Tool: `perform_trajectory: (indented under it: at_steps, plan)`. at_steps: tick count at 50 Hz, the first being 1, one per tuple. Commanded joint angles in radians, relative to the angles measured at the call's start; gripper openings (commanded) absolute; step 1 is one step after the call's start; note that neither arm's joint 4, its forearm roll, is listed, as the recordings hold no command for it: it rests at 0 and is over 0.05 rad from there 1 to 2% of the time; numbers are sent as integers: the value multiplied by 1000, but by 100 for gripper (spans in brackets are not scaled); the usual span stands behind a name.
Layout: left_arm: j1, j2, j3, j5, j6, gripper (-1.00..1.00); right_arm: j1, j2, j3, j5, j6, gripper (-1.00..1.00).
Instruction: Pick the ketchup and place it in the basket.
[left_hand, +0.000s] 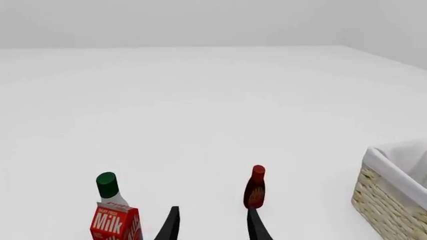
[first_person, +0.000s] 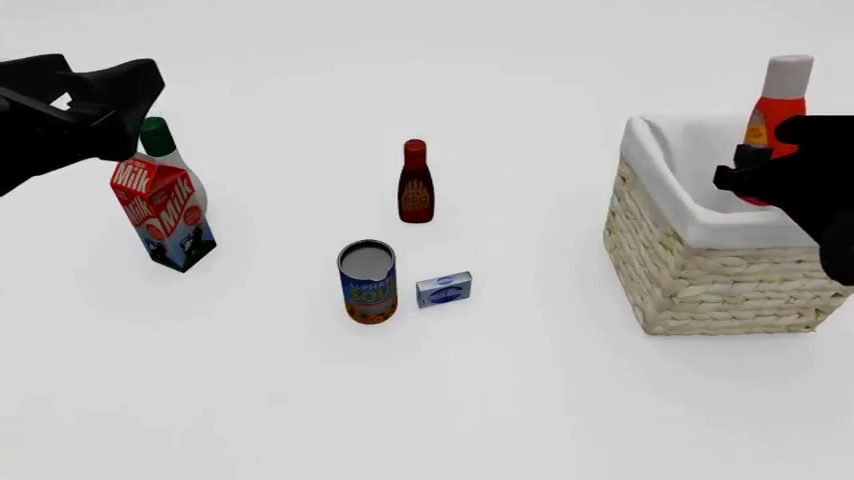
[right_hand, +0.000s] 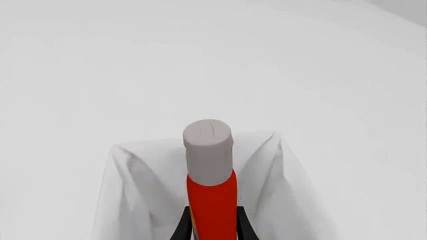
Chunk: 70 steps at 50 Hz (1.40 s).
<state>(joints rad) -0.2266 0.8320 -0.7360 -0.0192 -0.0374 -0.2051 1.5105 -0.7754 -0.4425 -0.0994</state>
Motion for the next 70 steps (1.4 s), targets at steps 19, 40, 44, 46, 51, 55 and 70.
perform_trajectory:
  at_steps: [19, 40, 44, 46, 51, 55, 70]
  plan:
    - [1, -6, 10, -3, -9, 100, -13, 5, 21, -20, -19, 100]
    - [-1, -10, 12, 0, -8, 100, 47, -251, -4, 88, -98, 100]
    - [-1, -11, 9, 1, -9, 100, 81, -320, -28, 137, -96, 100]
    - [-1, -11, 11, 0, -9, 100, 94, -345, -35, 152, -96, 100]
    - [1, -13, 12, 1, -11, 100, 115, -384, -58, 191, -95, 100]
    - [2, -15, 10, 3, -12, 100, 128, -406, -54, 197, -103, 100]
    - [6, -15, 12, 0, -13, 100, 178, -550, 25, 175, -160, 100]
